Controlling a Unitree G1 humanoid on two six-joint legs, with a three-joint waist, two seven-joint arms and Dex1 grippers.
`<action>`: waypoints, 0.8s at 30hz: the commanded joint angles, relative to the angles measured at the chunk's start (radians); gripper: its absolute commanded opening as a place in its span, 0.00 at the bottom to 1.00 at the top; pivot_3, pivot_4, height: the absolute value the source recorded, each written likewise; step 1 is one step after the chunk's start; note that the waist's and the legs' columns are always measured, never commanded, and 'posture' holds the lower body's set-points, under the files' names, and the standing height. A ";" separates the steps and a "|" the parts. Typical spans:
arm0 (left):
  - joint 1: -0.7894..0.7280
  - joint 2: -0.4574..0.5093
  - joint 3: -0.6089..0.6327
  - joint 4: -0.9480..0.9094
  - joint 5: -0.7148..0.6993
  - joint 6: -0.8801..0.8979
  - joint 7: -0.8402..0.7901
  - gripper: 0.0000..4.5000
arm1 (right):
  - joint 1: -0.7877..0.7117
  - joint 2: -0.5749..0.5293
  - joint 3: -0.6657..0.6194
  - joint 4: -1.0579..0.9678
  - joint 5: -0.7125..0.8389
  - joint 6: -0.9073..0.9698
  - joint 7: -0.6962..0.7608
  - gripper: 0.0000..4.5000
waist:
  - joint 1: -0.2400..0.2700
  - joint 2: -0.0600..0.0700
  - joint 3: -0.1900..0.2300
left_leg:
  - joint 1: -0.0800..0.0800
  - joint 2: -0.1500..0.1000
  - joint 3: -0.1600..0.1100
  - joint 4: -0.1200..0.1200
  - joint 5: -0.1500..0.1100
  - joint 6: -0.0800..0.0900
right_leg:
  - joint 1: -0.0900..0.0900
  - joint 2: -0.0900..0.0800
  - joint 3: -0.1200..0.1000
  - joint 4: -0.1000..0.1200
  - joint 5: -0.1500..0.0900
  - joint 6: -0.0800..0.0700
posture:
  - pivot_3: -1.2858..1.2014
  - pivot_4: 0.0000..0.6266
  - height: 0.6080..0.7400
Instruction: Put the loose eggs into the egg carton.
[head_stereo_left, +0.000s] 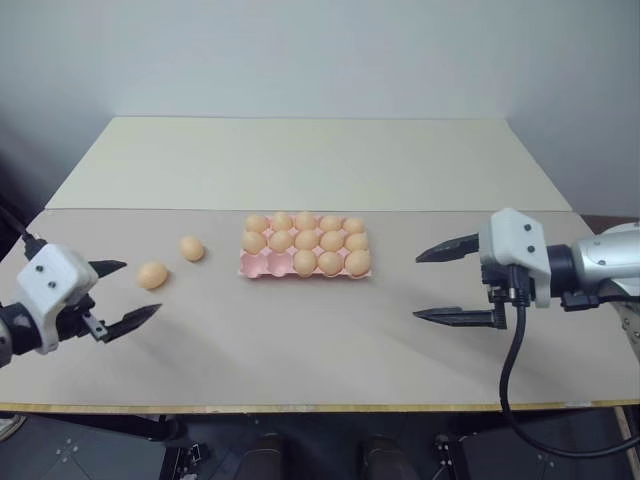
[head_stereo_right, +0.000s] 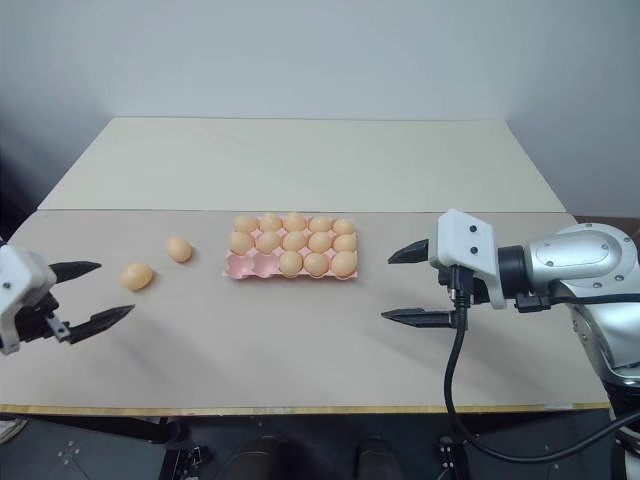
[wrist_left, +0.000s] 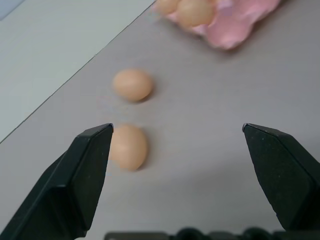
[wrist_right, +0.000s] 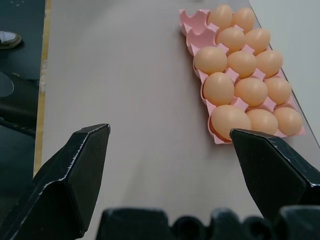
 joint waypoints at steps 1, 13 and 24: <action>-0.107 0.007 -0.060 0.054 0.031 0.094 0.106 1.00 | -0.016 -0.007 -0.016 -0.036 0.033 0.016 -0.025 0.99 | 0.000 0.000 0.000 | -0.001 0.000 0.000 0.000 0.000 0.000 | 0.000 0.000 0.000 0.000 0.000 0.000 | 0.52 0.24 1.00; -0.407 -0.031 -0.341 0.325 0.101 0.212 0.215 1.00 | -0.004 -0.017 -0.012 -0.082 0.065 0.063 -0.104 0.99 | -0.001 0.000 0.000 | -0.004 -0.003 -0.001 0.000 0.000 0.000 | -0.005 0.000 0.000 0.003 0.000 0.000 | 0.52 0.24 1.00; -0.485 -0.071 -0.406 0.512 0.143 0.177 0.218 0.96 | 0.009 -0.032 -0.018 -0.117 0.071 0.087 -0.155 1.00 | -0.001 -0.001 0.000 | -0.009 -0.003 -0.001 0.002 0.000 0.000 | -0.010 0.000 0.000 0.004 0.000 0.000 | 0.52 0.24 1.00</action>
